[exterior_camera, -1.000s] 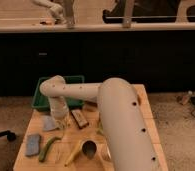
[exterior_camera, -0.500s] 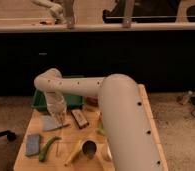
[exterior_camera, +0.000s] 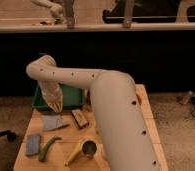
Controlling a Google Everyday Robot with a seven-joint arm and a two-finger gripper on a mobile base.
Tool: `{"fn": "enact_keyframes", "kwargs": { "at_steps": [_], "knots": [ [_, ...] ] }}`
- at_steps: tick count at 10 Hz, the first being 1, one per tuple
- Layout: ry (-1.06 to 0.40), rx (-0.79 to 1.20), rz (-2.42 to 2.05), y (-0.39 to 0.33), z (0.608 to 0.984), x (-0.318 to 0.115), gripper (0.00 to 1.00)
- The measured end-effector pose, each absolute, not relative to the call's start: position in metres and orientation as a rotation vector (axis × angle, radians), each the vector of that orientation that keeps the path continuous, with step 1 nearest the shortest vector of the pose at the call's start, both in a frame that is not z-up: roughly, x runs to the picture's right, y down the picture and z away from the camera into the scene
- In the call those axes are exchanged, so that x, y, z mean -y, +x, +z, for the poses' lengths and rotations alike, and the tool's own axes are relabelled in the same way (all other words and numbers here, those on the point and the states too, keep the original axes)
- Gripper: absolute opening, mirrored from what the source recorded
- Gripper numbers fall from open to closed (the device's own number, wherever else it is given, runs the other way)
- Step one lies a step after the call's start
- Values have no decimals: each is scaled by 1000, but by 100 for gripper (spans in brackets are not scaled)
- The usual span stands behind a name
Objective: Place fork in tray
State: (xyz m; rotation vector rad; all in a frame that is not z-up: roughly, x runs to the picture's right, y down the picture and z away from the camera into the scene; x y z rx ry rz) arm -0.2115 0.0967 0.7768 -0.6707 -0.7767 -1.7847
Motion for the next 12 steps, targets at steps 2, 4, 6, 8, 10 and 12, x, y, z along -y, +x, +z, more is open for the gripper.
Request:
{"fn": "enact_keyframes", "kwargs": {
  "at_steps": [2,4,6,8,10,12],
  "knots": [
    [-660,758,-1797,-218,781,-80,0],
    [-654,743,-1801,-224,786,-63,0],
    [-653,728,-1808,-229,789,-45,0],
    [-652,710,-1810,-232,791,-28,0],
    [-650,688,-1813,-234,788,-13,0],
    [-644,663,-1818,-234,781,0,0]
  ]
}}
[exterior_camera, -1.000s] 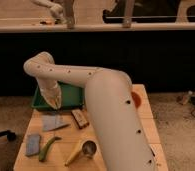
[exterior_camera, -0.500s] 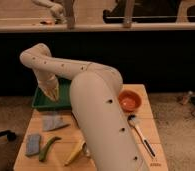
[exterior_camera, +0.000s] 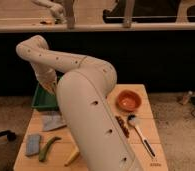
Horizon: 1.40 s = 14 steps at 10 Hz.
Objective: Place fork in tray
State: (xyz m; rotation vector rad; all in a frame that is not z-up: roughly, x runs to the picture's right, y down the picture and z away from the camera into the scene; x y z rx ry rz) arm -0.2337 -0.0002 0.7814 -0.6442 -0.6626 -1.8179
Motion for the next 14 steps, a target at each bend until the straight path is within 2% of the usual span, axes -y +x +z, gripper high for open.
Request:
{"fn": "enact_keyframes", "kwargs": {
  "at_steps": [4,6,14],
  "knots": [
    [-611,612,-1835,-236,759,28,0],
    [-611,599,-1840,-238,759,35,0],
    [-653,588,-1853,-250,799,82,0]
  ]
}}
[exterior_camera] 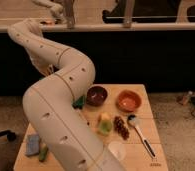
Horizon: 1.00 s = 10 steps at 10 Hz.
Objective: Place fork in tray
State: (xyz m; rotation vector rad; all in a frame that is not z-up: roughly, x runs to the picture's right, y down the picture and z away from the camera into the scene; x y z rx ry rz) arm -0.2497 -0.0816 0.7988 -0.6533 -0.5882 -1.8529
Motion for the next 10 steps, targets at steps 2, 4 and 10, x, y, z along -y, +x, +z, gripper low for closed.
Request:
{"fn": "enact_keyframes", "kwargs": {
  "at_steps": [2,4,10],
  "knots": [
    [-655,585,-1850,-250,806,86,0],
    [-651,573,-1843,-247,805,92,0],
    [-661,598,-1847,-249,808,82,0]
  ]
}}
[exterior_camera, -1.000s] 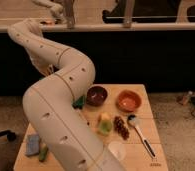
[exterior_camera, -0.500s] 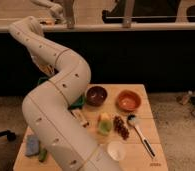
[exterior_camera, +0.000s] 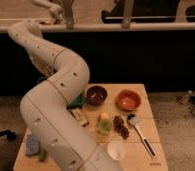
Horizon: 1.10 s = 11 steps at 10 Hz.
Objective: Place fork in tray
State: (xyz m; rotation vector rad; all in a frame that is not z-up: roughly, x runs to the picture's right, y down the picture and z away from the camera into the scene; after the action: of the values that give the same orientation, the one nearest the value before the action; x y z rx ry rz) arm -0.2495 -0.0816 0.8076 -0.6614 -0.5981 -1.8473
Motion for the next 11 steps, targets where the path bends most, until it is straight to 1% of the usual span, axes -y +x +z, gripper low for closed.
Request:
{"fn": "enact_keyframes", "kwargs": {
  "at_steps": [2,4,11],
  "knots": [
    [-675,623,-1824,-235,823,68,0],
    [-685,642,-1813,-229,830,57,0],
    [-689,652,-1806,-228,830,55,0]
  ]
}}
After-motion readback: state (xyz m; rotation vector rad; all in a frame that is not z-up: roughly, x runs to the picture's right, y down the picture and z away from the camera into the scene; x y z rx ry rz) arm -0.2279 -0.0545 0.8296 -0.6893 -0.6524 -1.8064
